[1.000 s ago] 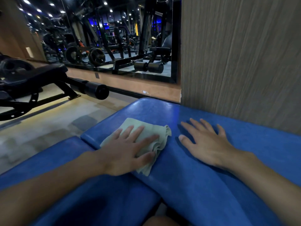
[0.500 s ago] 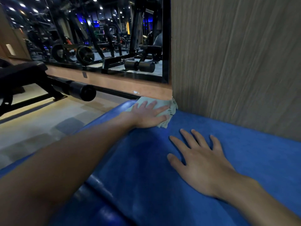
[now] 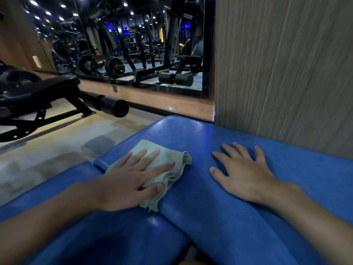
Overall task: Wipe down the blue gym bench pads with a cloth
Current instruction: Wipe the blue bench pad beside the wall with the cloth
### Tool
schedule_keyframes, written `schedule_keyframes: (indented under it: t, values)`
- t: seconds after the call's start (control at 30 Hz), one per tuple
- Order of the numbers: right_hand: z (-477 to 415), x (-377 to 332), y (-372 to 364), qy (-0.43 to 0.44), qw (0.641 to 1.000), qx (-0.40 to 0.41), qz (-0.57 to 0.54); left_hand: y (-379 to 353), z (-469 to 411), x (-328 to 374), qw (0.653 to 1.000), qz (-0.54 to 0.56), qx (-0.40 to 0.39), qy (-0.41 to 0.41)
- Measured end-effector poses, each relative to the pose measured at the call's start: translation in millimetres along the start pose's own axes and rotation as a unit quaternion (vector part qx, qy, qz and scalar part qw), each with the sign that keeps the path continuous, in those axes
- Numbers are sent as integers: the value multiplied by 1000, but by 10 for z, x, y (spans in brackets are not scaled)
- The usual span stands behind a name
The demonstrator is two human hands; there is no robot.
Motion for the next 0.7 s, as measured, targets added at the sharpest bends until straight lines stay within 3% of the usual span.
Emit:
schedule_keyframes:
  t: [0.1,0.2,0.5,0.7]
  values:
    - [-129,-64,36,5,999,23,-44,29,-116,10,1000,7,-13,14]
    - [-207,-85,-79,11,1000,-16,-21,67,-458,23,1000,18,-11,20]
    - [-219,-50,-164,17,1000,-6,-1,285,-2096,271,997,36,15,62]
    - [-212,-28,-164,13,1000,-8,-7,249,-1995,234,997,35,17,59]
Point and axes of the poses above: each hand's wrist, its own z-axis away from the middle knuckle, its own y-axis out of the back of the hand, x = y × z, the point moved 2 cm from there along -z, towards the middle knuckle, and after that the axes turned 12 degrees about y, right-handed, at the moved point
